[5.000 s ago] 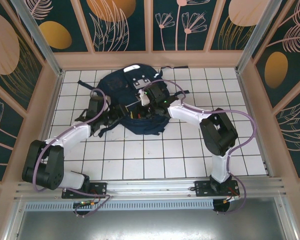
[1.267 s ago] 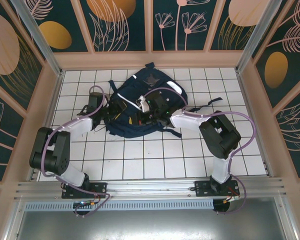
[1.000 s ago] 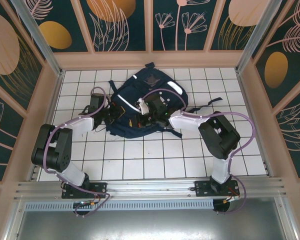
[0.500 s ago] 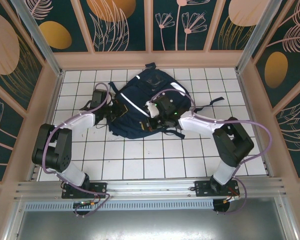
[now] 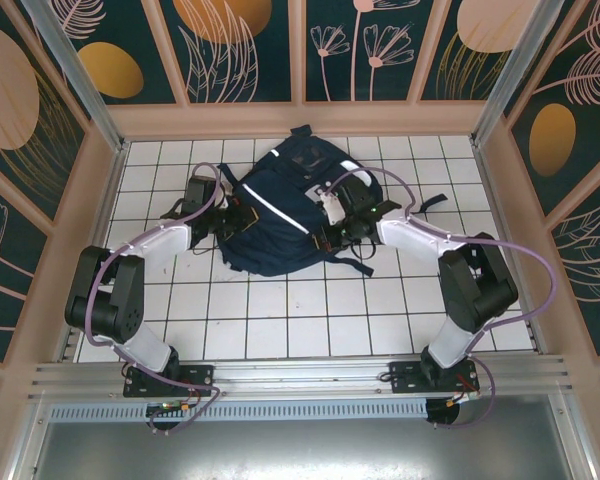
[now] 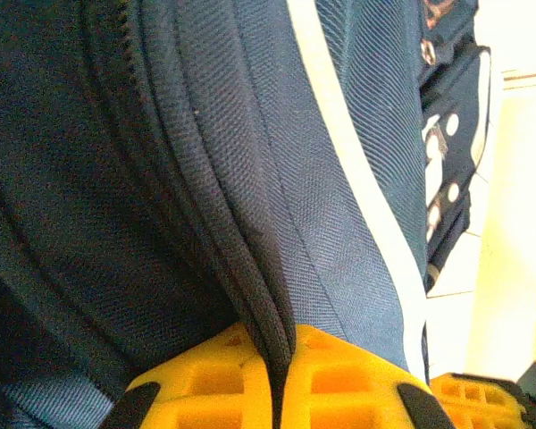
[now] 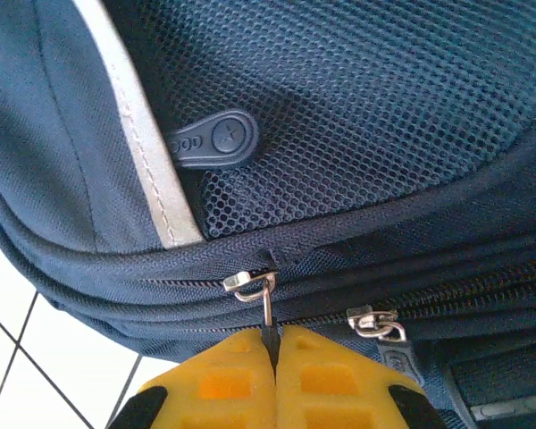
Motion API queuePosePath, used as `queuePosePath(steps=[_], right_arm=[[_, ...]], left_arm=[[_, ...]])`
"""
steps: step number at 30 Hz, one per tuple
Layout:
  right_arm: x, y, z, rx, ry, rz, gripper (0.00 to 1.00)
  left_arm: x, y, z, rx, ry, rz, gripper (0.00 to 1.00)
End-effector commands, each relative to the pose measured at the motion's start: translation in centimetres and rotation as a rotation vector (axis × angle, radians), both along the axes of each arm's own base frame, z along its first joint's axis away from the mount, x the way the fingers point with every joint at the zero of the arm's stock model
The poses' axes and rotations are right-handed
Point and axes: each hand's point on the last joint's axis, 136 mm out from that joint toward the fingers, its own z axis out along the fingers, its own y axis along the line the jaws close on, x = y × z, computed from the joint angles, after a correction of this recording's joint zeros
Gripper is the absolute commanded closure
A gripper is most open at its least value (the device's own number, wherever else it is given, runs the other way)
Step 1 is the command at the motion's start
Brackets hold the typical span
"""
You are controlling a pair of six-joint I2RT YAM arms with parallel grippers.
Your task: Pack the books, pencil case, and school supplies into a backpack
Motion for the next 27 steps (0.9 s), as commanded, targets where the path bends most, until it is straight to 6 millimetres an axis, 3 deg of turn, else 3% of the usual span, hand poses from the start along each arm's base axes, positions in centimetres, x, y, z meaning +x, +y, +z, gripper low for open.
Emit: queuePosePath(steps=[1,3,4,7,8,9,10,14,17,20,24,27], right_arm=[[4.0,-6.1,-1.8,-0.226,-0.032,-0.179,1.0],[4.2,-5.1,-0.9,-0.17,-0.044,-0.159,1.0],[4.1,-4.6,-0.3,-0.133,-0.052,-0.151,0.99],[3.8,-3.7,1.6,-0.031,-0.087,-0.128,0.57],[3.9,-3.9,2.0,-0.022,-0.103,-0.14,0.38],[4.1,-4.5,2.4,-0.022,-0.126,-0.16,0.29],[4.4,-5.2,2.7,-0.027,-0.148,-0.184,0.22],[6.3,-11.2,3.8,-0.08,-0.265,-0.386,0.17],[7.3,-18.0,4.6,-0.144,-0.401,-0.612,0.01],[7.1,-24.1,4.6,-0.171,-0.527,-0.822,0.01],[5.9,-27.0,4.7,-0.183,-0.794,-0.888,0.01],[5.7,-28.5,3.8,-0.174,-0.843,-0.932,0.01]], left_arm=[[2.6,1.5,3.1,0.04,-0.133,0.022,1.0],[2.8,1.4,3.5,0.035,-0.141,0.019,0.99],[2.9,1.3,3.8,0.033,-0.147,0.018,0.86],[3.3,1.3,4.7,0.031,-0.173,0.018,0.36],[3.6,1.5,5.1,0.051,-0.191,0.018,0.21],[3.8,1.9,5.3,0.087,-0.206,0.025,0.04],[4.1,2.4,5.6,0.123,-0.221,0.038,0.01],[4.6,6.1,7.3,0.339,-0.308,0.137,0.01],[4.3,10.7,8.8,0.566,-0.393,0.27,0.01],[2.3,16.6,8.7,0.815,-0.439,0.483,0.01],[-0.8,22.3,8.1,1.1,-0.503,0.698,0.01],[-1.8,23.7,6.9,1.191,-0.479,0.736,0.01]])
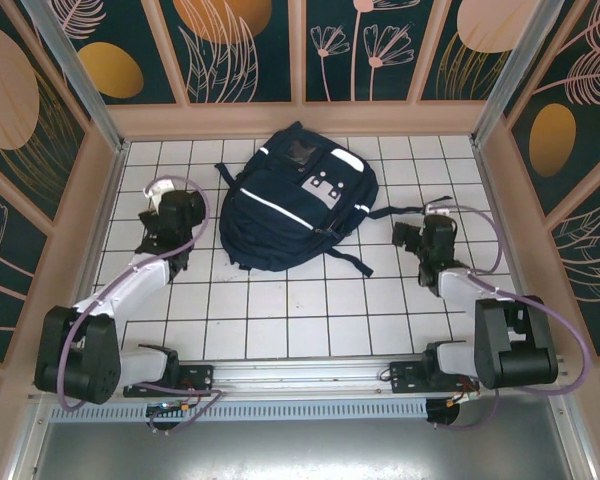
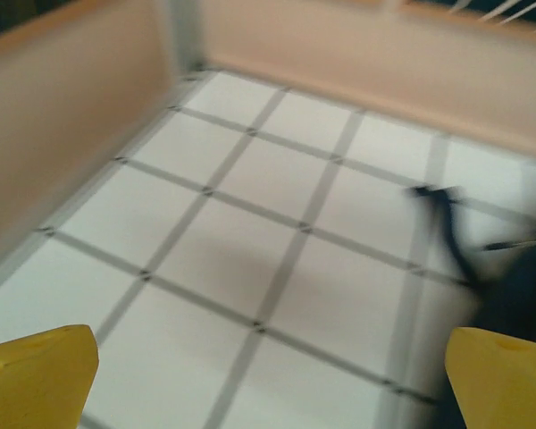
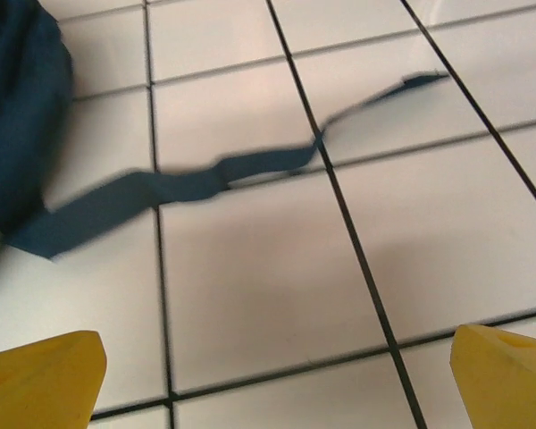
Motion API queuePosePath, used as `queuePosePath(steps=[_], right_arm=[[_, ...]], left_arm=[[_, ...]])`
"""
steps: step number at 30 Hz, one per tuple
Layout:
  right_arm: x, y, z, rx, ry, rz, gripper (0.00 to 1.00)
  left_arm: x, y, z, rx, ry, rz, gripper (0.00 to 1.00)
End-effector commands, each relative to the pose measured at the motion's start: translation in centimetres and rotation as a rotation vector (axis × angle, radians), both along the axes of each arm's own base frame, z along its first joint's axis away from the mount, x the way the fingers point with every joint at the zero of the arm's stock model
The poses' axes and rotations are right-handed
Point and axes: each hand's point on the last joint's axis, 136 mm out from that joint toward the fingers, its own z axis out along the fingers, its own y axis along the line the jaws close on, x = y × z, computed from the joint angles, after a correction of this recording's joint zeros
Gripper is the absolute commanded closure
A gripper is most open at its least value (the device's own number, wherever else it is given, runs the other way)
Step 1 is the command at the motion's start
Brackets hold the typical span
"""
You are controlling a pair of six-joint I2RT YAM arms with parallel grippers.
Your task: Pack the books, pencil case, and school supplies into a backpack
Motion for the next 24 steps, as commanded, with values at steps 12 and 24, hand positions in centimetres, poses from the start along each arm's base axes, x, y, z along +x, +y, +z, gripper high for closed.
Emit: queuePosePath(steps=[12,24], right_arm=[[3.3,-1.7,4.5,0.048,-0.392,0.077,0.01],[2.3,-1.8,4.4,0.005,-0.43,0.032,0.01]], left_arm=[[-0.1,2.3,-1.3,0.2,-0.257,-0.036,0.01],[-1.3,3.0,-2.2,0.077,-0.359,-0.153,0.01]])
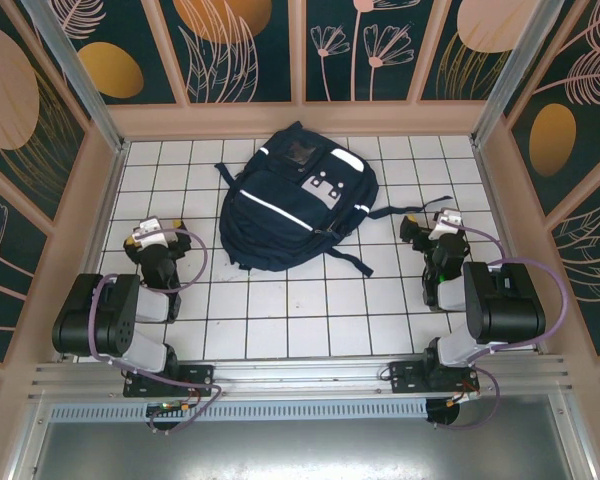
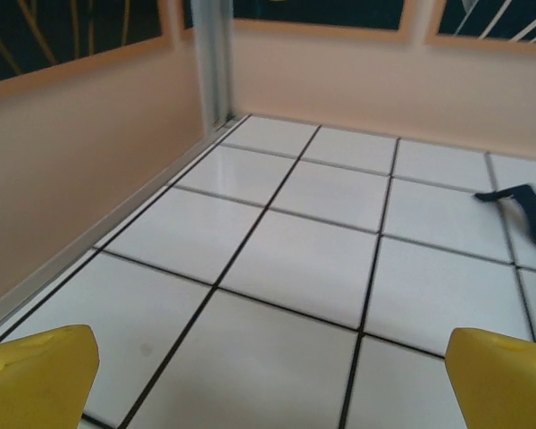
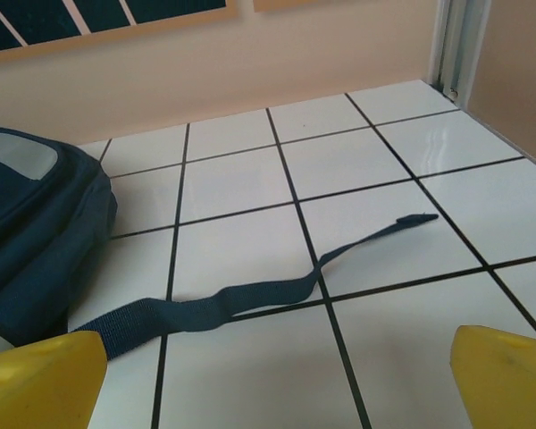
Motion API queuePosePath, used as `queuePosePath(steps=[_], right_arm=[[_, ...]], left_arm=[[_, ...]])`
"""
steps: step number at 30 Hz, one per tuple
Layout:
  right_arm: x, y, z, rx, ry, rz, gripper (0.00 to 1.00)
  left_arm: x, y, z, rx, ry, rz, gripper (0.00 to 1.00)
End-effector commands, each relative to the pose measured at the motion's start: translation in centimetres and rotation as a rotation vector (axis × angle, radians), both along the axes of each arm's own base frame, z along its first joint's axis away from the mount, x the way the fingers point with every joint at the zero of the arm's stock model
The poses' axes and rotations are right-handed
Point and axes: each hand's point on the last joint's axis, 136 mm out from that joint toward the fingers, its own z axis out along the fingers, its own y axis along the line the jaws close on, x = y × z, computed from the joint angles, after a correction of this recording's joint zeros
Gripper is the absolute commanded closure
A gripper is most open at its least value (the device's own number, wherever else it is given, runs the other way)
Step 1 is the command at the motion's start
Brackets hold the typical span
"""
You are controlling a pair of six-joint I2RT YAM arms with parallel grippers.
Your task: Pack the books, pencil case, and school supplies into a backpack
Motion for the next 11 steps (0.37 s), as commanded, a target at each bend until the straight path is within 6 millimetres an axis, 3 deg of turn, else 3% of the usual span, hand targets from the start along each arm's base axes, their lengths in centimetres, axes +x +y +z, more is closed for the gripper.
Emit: queuePosePath(steps=[1,11], right_arm=[[0.11,-0.27,1.31,-0.02,-0.059,-0.018,0.01],[0.13,-0.14,1.33,-0.02,-0.059,-0.014,0.01]], left_arm=[[1.18,-1.07,2.35,-0.014,-0.087,-0.065,0.01],[1.23,-1.01,2.45,-0.013,-0.092,-0.062,0.01]])
